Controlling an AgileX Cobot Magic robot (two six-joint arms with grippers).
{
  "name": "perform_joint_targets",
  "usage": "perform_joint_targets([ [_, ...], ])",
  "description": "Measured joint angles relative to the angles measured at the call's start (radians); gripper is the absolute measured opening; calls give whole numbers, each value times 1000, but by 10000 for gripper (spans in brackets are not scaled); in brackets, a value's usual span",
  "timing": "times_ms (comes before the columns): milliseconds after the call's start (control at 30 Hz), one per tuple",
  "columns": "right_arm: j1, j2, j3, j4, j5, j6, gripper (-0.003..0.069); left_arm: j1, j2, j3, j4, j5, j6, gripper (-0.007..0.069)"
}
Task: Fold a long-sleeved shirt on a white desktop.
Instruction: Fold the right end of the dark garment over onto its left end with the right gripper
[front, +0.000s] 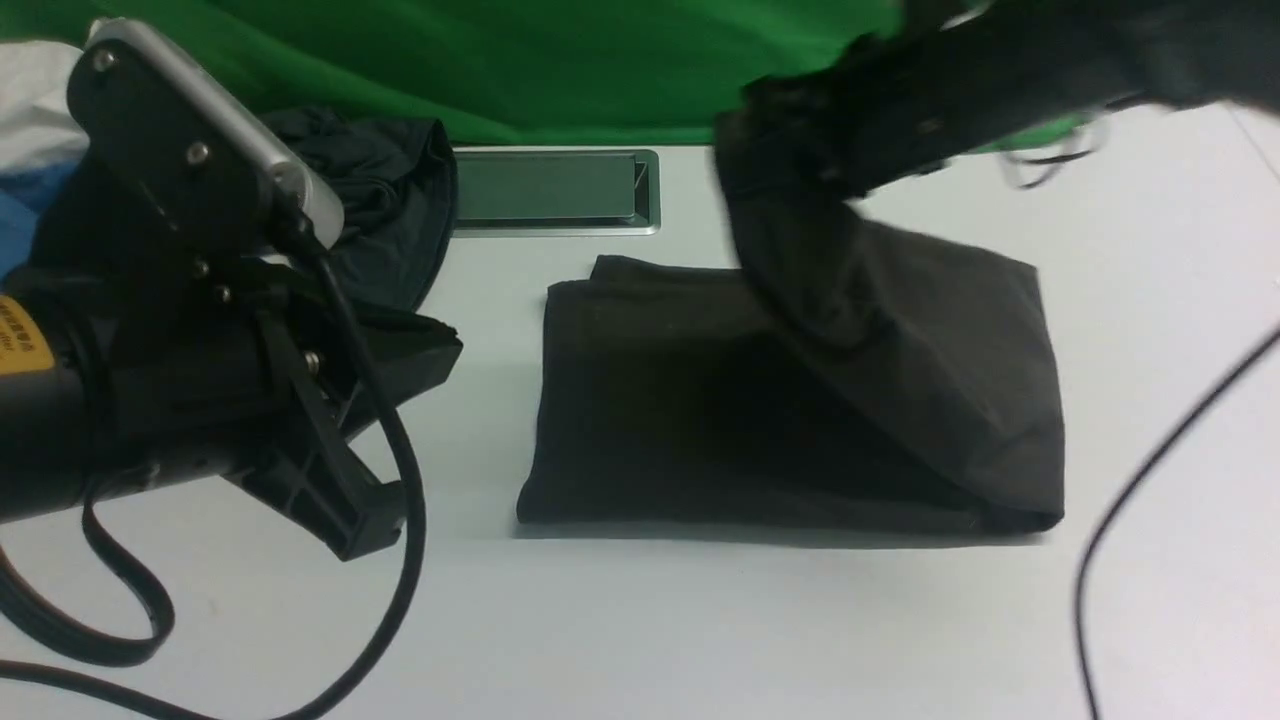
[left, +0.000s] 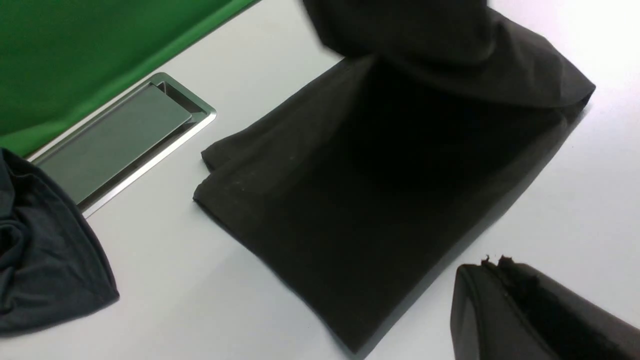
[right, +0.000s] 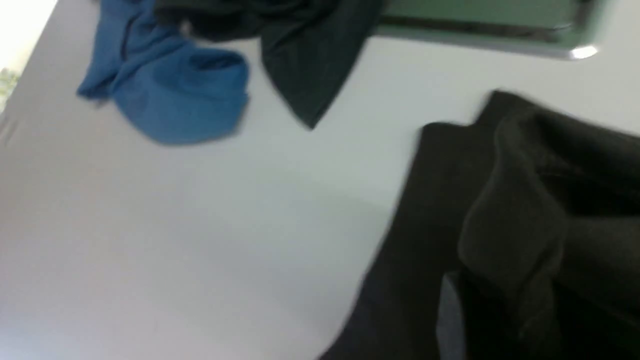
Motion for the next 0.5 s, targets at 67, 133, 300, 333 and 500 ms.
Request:
perform_joint_targets([
  [67, 39, 63, -39, 3, -6, 0, 134, 0, 0, 0, 1, 0, 0, 18],
  [133, 60, 101, -63, 6, -9, 2, 134, 0, 0, 0, 1, 0, 0, 18],
  [300, 118, 230, -142, 7, -10, 53, 135, 0, 0, 0, 1, -5, 0, 18],
  [333, 125, 244, -150, 7, -10, 70, 141, 0, 0, 0, 1, -6, 0, 18],
  [500, 152, 286, -169, 18, -14, 135, 332, 0, 0, 0, 4, -7, 0, 18],
])
